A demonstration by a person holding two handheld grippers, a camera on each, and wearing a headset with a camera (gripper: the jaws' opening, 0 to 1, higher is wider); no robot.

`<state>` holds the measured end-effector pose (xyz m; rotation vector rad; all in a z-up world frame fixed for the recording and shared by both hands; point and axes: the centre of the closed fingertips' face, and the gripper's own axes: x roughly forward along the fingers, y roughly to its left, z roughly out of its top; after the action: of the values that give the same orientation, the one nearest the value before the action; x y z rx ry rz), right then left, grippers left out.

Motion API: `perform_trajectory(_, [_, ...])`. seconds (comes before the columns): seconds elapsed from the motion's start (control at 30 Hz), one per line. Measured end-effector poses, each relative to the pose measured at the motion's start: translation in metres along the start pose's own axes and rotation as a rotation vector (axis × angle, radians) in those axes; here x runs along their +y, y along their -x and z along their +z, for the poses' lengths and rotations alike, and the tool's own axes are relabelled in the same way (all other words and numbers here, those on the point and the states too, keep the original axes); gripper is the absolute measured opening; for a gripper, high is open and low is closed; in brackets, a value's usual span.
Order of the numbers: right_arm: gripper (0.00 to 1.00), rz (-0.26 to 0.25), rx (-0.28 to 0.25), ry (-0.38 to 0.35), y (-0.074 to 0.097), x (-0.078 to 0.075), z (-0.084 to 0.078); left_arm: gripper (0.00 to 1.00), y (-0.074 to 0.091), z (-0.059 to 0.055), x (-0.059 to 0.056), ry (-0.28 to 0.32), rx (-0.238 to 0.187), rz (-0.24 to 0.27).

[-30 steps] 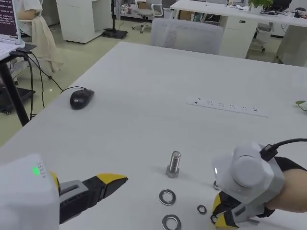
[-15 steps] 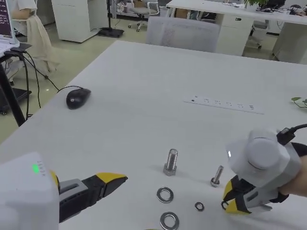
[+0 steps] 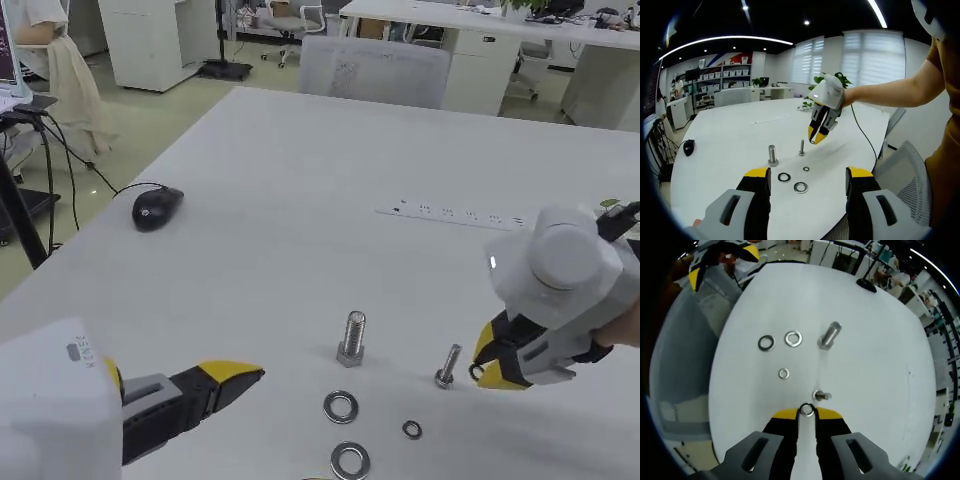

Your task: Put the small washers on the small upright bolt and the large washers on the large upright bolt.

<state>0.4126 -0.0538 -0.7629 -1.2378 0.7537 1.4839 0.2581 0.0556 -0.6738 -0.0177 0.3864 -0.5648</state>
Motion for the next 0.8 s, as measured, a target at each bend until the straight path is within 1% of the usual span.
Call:
perform_trajectory(0.07, [0.12,0.0,0.001,0.009,0.003,-0.001,0.002,0.6,0.0,0.0,0.0,-0.001,0.0,0.003])
perform_trajectory(0.17, [0.12,-0.019,-0.008,0.026,0.009,-0.006,0.007,0.6,0.0,0.0,0.0,0.005,-0.005,0.002])
perform_trajectory(0.27, [0.12,-0.029,-0.012,0.032,0.011,-0.012,0.012,0.6,-0.001,-0.002,-0.001,0.001,0.008,-0.001])
perform_trajectory(0.4, [0.12,-0.03,-0.01,0.035,0.008,-0.016,0.014,0.6,-0.001,0.001,-0.001,0.005,-0.002,-0.001])
perform_trajectory(0.63, [0.12,-0.031,-0.008,0.042,0.001,-0.021,0.016,0.6,0.0,-0.002,0.002,0.011,0.003,0.006])
perform_trajectory(0.7, [0.12,-0.02,-0.009,0.04,0.0,-0.02,0.017,0.6,0.0,-0.004,0.003,0.014,0.007,0.007])
perform_trajectory(0.8, [0.13,-0.018,-0.006,0.045,-0.002,-0.021,0.017,0.6,-0.001,-0.004,0.003,0.016,0.006,0.008])
